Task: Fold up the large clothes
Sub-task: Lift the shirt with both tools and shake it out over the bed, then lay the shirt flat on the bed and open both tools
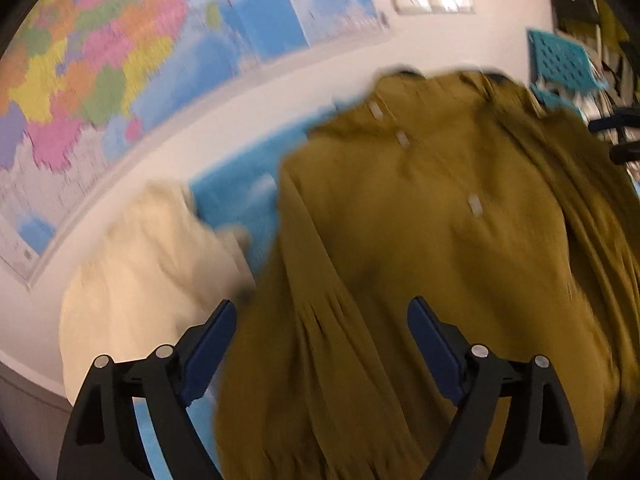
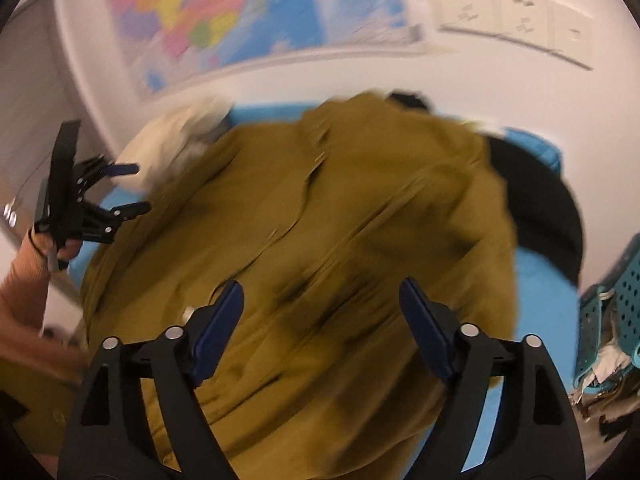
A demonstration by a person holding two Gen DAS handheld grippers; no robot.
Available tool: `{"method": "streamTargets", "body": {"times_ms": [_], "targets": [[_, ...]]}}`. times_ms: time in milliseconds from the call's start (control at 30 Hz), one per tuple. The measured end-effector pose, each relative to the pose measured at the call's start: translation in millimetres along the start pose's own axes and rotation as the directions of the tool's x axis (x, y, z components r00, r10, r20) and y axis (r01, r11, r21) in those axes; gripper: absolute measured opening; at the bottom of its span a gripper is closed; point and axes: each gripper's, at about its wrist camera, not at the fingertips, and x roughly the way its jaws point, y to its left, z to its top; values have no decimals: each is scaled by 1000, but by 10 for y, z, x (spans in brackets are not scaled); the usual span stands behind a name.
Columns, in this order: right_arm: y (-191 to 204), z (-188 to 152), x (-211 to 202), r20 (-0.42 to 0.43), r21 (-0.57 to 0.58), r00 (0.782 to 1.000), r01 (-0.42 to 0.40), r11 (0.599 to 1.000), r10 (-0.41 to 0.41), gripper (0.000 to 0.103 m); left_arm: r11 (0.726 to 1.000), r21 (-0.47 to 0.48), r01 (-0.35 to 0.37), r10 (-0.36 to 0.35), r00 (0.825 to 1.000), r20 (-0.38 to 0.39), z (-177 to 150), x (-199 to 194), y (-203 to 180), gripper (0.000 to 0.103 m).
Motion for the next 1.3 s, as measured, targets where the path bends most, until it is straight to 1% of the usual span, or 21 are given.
{"method": "streamTargets", "body": {"times_ms": [33, 67, 100, 167, 267, 333, 433, 467, 500, 567, 600, 667, 733, 767, 833, 1000, 1100, 1167, 1200, 1233, 1300], "targets": [[25, -29, 26, -9, -7, 1000, 5, 1000, -5, 85, 1000, 8, 7, -7, 1000, -22, -95, 19, -45, 84], [47, -65, 67, -22, -12, 1000, 13, 1000, -13, 85, 1000, 18, 4, -4, 999, -50, -187, 54, -96, 73], [46, -91, 103, -28, -5, 1000, 10, 1000, -10, 85, 999, 32, -6, 9, 996, -85, -270, 105, -138, 39], [8, -106, 135, -32, 22, 999, 1, 1000, 0, 85, 1000, 22, -13, 15, 993, -121, -303, 150, -96, 11], [-64, -113, 124, -23, 53, 1000, 2, 999, -1, 84, 995, -57, -80, 77, 995, -58, -96, -54, 218, 4], [-84, -121, 85, -10, 53, 1000, 16, 998, -15, 83, 986, -104, -129, 128, 992, -15, 76, -222, 479, 4], [-160, -108, 25, 11, 77, 999, 32, 997, -33, 83, 951, -169, -258, 259, 966, -16, 268, -286, 918, 7], [-206, -108, 7, 18, 90, 999, 29, 996, -31, 83, 925, -188, -330, 323, 944, -65, 298, -184, 1079, 23], [-243, -106, -7, 24, 101, 999, 27, 995, -29, 83, 898, -188, -397, 382, 917, -113, 306, -70, 1170, 52], [-317, -86, -36, 37, 130, 998, 36, 991, -42, 83, 827, -146, -543, 514, 835, -196, 291, 174, 1269, 74], [-363, -85, -64, 46, 144, 998, 37, 989, -44, 83, 828, -148, -541, 509, 836, -207, 274, 245, 1246, 73], [-457, -92, -127, 59, 182, 998, 22, 983, -33, 82, 859, -175, -480, 457, 875, -160, 277, 169, 1087, 73], [-494, -100, -205, 69, 206, 998, -6, 978, -8, 81, 888, -178, -424, 420, 905, -61, 311, -31, 895, 80], [-474, -102, -237, 72, 204, 997, -18, 979, 4, 81, 916, -178, -358, 369, 929, 30, 328, -238, 727, 87], [-365, -105, -287, 72, 182, 996, -62, 981, 50, 82, 959, -164, -231, 255, 956, 143, 345, -505, 504, 89], [203, -155, -81, -30, 73, 984, -174, 982, 177, 82, 996, -70, -62, 78, 966, 245, 440, -758, 3, 91], [434, -262, 229, -140, 12, 983, -116, 993, 117, 81, 999, -19, -29, 32, 972, 234, 472, -681, -272, 92], [433, -330, 351, -175, 5, 980, -100, 995, 100, 43, 1000, 11, 0, -2, 976, 218, 483, -593, -432, 92], [387, -346, 339, -165, 15, 982, -94, 995, 95, 27, 999, 25, 29, -33, 978, 206, 487, -539, -533, 92], [326, -345, 279, -147, 35, 983, -110, 993, 114, 4, 998, 32, 44, -50, 979, 198, 486, -516, -613, 92], [106, -288, -22, -50, 107, 986, -154, 982, 160, 4, 995, 52, 86, -94, 979, 179, 460, -465, -745, 92]]}}
